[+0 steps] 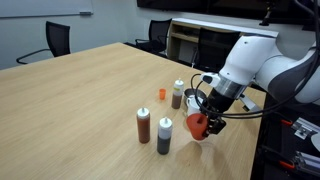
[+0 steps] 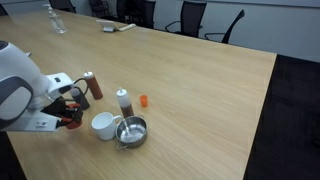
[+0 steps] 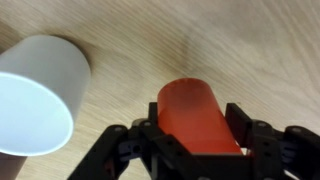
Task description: Pick up the orange cup from the table, pour its contents in the silver pot and put the orange cup back on the table.
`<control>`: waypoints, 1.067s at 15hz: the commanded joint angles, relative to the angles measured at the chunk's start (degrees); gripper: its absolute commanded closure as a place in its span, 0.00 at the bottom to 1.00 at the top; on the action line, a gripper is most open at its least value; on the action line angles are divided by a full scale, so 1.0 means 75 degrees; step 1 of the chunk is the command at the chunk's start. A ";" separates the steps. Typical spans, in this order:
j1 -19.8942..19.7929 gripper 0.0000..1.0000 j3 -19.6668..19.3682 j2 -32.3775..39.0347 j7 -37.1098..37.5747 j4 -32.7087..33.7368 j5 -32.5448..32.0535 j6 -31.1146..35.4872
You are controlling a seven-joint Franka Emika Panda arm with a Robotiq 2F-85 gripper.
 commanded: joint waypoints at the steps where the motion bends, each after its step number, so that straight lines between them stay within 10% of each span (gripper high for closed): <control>1: -0.0793 0.57 0.0693 -0.0645 0.0008 -0.0529 0.0315 -0.0476; 7: -0.2225 0.57 0.1560 -0.1493 0.0008 -0.1566 0.1133 -0.0135; 16: -0.3015 0.57 0.1305 -0.2392 0.0561 -0.1333 0.1897 -0.0842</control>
